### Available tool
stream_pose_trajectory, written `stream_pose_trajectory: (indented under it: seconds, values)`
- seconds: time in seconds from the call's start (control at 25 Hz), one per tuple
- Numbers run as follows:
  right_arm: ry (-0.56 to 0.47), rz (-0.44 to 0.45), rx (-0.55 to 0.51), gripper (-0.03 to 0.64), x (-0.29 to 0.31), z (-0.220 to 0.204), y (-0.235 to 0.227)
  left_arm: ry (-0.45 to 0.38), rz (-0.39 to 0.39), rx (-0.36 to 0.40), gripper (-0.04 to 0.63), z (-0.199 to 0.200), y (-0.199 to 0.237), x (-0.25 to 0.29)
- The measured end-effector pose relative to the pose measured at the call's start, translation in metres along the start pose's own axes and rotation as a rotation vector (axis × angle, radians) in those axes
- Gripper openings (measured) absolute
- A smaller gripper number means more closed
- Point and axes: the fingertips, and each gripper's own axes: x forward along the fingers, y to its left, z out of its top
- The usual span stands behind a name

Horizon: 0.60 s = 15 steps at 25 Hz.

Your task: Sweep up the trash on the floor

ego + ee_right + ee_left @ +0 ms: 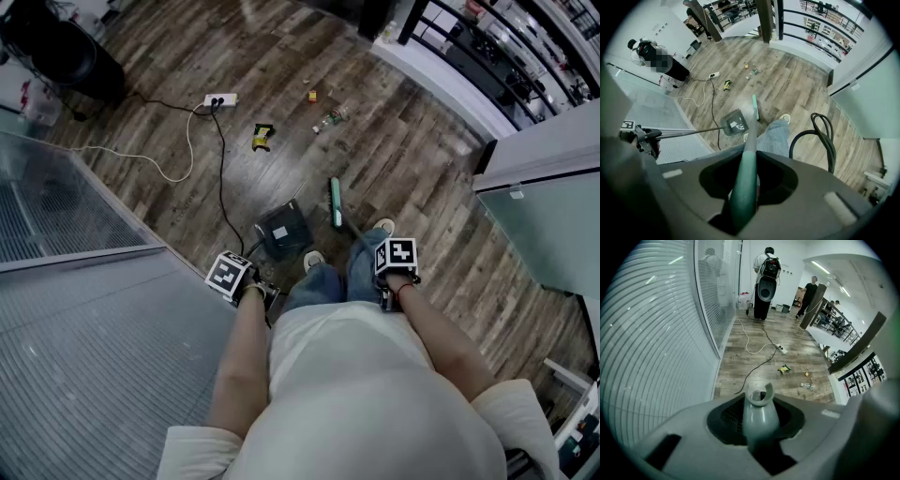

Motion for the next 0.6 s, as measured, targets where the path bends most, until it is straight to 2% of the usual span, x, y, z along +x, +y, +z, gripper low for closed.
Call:
stream_pose_trajectory:
  seconds: [0.6]
  values:
    - [0.003,-0.010,-0.069,0.095,-0.0049,0.0048,0.0059,-0.001,-0.010,0.017,0.095,-0.0058,0.0021,-0.0027]
